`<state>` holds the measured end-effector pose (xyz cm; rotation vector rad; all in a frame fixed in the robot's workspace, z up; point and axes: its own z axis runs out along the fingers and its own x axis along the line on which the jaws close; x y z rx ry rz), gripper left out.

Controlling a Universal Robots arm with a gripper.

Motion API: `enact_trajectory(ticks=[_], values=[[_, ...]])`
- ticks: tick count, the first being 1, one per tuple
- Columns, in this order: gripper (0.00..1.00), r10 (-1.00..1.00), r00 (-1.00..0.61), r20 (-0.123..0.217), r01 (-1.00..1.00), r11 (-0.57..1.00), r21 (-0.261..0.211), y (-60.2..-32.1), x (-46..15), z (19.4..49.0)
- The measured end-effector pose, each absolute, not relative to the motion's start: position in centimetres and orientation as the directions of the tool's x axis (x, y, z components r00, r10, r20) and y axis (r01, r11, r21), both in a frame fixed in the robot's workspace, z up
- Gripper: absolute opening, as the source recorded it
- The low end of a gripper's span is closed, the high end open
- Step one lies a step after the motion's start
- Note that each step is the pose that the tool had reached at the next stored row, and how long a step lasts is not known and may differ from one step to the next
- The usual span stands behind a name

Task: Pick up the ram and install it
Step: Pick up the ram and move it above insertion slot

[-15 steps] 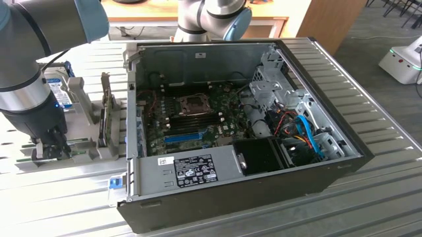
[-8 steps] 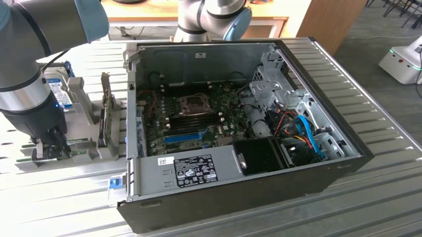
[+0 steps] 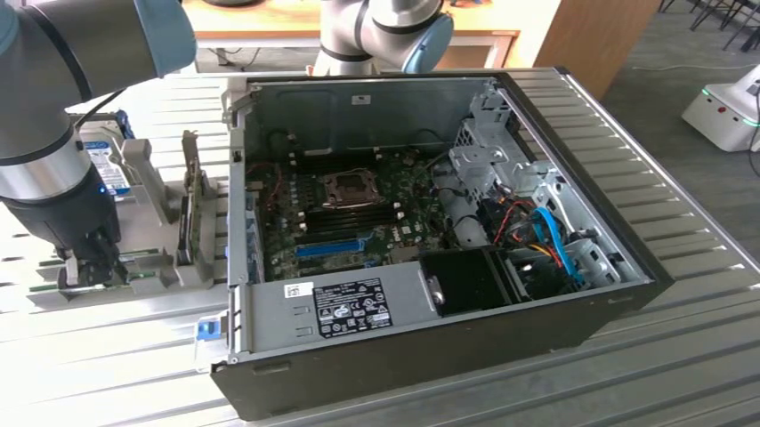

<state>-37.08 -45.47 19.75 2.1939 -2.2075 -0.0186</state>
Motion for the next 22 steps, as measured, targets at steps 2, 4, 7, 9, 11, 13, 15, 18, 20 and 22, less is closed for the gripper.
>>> enact_trajectory(ticks=[2,4,7,9,11,13,15,18,20,22], values=[[0.12,-1.0,-0.006,0.012,-1.0,0.006,0.029,-45.47,-37.08,19.75],[0.12,-1.0,-0.006,0.012,-1.0,0.006,0.029,-45.47,-37.08,19.75],[0.12,-1.0,-0.006,0.012,-1.0,0.006,0.029,-45.47,-37.08,19.75],[0.12,-1.0,-0.006,0.012,-1.0,0.006,0.029,-45.47,-37.08,19.75],[0.12,-1.0,-0.006,0.012,-1.0,0.006,0.029,-45.47,-37.07,19.77],[0.12,-1.0,-0.006,0.012,-1.0,0.006,0.029,-45.47,-37.08,19.85],[0.12,-1.0,-0.006,0.012,-1.0,0.006,0.029,-45.47,-37.08,19.92],[0.12,-1.0,-0.006,0.012,-1.0,0.006,0.029,-45.47,-37.08,20.05],[0.12,-1.0,-0.006,0.012,-1.0,0.006,0.029,-45.47,-37.08,20.16],[0.12,-1.0,-0.006,0.012,-1.0,0.006,0.029,-45.47,-37.08,20.28]])
